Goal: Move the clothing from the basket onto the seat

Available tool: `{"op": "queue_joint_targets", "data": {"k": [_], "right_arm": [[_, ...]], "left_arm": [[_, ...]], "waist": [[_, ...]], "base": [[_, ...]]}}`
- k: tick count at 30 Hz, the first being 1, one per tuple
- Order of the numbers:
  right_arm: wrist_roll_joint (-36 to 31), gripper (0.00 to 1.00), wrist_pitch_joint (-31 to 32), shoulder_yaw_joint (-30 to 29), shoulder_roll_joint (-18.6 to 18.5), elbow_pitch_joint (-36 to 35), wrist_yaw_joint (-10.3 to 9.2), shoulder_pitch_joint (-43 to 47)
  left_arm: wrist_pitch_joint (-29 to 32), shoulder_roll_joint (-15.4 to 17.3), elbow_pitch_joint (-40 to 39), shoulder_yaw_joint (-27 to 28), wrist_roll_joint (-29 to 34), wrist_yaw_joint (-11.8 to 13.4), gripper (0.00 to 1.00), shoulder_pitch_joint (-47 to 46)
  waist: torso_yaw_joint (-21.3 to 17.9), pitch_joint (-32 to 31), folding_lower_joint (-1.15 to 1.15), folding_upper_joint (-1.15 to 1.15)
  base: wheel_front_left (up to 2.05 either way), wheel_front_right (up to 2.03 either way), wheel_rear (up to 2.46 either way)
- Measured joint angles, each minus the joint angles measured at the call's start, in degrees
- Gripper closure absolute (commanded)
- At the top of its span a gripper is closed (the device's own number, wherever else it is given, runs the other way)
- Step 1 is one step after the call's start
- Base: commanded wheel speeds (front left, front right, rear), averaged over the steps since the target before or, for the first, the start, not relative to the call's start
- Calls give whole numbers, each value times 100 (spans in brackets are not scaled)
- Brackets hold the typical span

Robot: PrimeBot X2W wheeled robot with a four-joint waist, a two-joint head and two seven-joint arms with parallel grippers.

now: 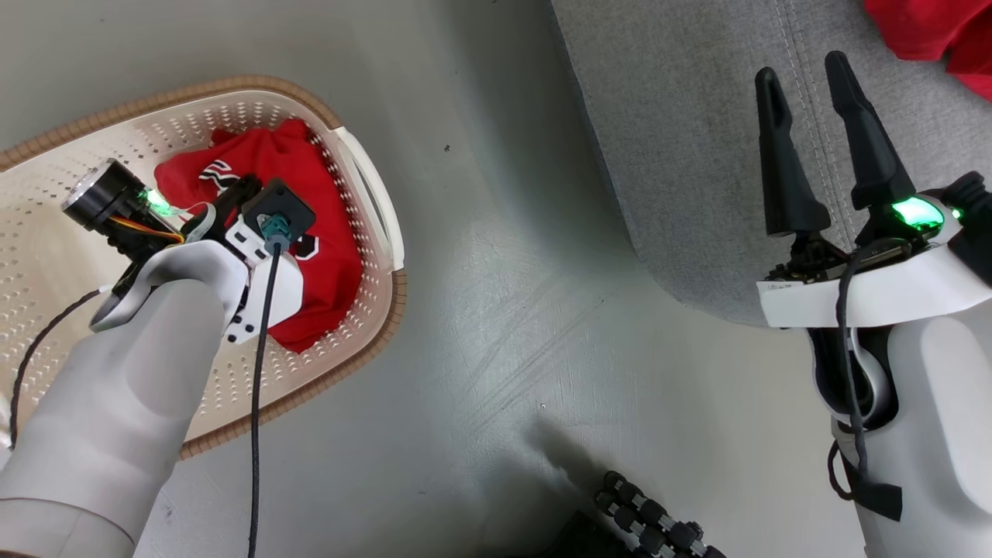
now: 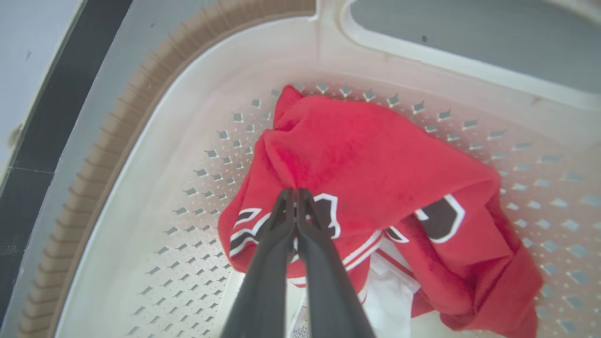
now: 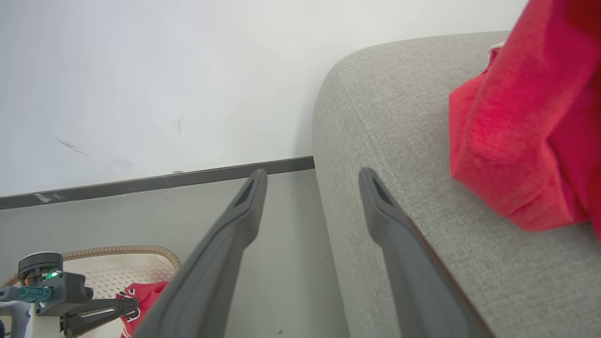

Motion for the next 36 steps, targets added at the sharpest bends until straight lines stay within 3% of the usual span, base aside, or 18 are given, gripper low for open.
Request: {"op": "queue_joint_targets", "data": {"k": [24,36], "right_arm": [[-339,0,0,-107,-3,175,0,-459],[-635,0,0,-266,-12,349,0,-458]], "left_arm": [[-1238,-257,-991,338,-608,494,100,660],[-1621,-288,-1946,684,-950,981,100,1388]], "waist": [[576,-425,0,0],[981,-898,0,0]], "base": [[0,0,0],[0,0,0]]}}
